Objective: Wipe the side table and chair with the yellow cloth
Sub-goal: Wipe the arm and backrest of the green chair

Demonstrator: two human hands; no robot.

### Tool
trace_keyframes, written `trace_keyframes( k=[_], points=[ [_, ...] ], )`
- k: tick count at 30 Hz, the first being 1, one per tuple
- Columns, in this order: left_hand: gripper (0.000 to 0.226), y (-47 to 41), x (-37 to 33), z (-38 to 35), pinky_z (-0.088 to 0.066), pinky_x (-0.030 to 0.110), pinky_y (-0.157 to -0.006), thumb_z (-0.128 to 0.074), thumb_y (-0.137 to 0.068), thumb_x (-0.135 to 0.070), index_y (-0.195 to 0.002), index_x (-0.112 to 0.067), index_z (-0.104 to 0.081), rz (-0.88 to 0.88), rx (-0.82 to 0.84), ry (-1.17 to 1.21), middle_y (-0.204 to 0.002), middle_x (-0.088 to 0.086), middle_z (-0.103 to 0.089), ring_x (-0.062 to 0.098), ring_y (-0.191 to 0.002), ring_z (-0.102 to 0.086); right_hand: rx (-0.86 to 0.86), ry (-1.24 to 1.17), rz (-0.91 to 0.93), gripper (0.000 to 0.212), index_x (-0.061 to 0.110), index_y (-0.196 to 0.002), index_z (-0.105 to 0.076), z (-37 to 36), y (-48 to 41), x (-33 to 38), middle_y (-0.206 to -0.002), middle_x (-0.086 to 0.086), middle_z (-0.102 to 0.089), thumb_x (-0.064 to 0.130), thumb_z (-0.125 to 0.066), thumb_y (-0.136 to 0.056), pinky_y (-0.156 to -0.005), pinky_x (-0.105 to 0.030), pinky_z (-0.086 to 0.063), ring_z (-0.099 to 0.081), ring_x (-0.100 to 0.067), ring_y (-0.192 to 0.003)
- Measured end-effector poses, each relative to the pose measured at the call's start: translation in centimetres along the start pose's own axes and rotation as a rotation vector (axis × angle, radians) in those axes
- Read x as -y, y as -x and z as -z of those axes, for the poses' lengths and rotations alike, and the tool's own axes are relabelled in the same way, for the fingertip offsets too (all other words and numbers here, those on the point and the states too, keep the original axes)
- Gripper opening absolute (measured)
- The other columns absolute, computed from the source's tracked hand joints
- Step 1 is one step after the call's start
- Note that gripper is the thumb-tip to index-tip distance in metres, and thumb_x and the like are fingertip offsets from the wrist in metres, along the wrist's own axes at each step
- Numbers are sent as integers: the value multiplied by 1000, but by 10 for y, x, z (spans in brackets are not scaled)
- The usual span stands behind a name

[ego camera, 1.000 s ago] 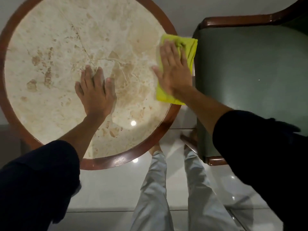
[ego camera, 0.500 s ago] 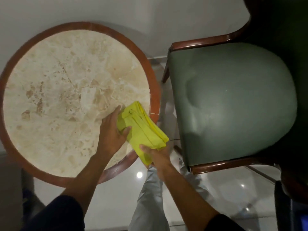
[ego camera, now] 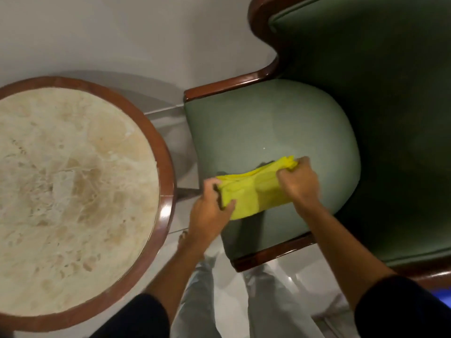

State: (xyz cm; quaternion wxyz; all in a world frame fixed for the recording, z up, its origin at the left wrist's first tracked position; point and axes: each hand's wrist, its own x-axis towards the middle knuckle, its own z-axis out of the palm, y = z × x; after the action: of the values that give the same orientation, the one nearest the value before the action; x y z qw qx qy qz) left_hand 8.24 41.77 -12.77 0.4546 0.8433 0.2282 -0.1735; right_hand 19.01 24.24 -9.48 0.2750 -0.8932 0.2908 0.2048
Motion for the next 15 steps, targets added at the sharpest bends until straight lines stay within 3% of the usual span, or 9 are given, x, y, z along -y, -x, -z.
trace_keyframes(
  k=[3,6,10,15],
  points=[
    [45,-6,-42,-45,-53,42,-83,-65,-88,-33,-124,-30,-39,-172,138,-54,-97,6,-68,36,-94,-67,-156,99,191,50,11,-128,-46,38,-38,-8,-123,-20,-62,16,-60,-81,-105,-47,-37,-56,-39,-118],
    [45,-25,-68,-60,-42,44,-96,-55,-92,-42,-134,-28,-44,-342,96,-393,-117,9,-70,35,-111,-63,-362,202,280,71,13,-144,-34,42,-62,-15,-148,-14,-41,13,-62,-79,-112,-46,-26,-34,-31,-140],
    [43,-69,-53,-17,-38,46,-103,-48,-96,-40,-133,-19,-56,-438,-130,-557,-131,11,-64,31,-123,-57,-328,66,121,73,7,-153,-20,-8,-67,-10,-162,-16,-20,38,-50,-94,-119,-46,-16,-16,-29,-151],
    [54,-119,28,69,-26,58,-114,-39,-100,-46,-137,-8,-49,-432,-265,-866,-156,19,-36,36,-146,-31,-329,36,-53,91,1,-154,-5,-55,-95,14,-164,-19,-1,62,-34,-94,-122,-52,-4,1,-30,-153]
  ],
)
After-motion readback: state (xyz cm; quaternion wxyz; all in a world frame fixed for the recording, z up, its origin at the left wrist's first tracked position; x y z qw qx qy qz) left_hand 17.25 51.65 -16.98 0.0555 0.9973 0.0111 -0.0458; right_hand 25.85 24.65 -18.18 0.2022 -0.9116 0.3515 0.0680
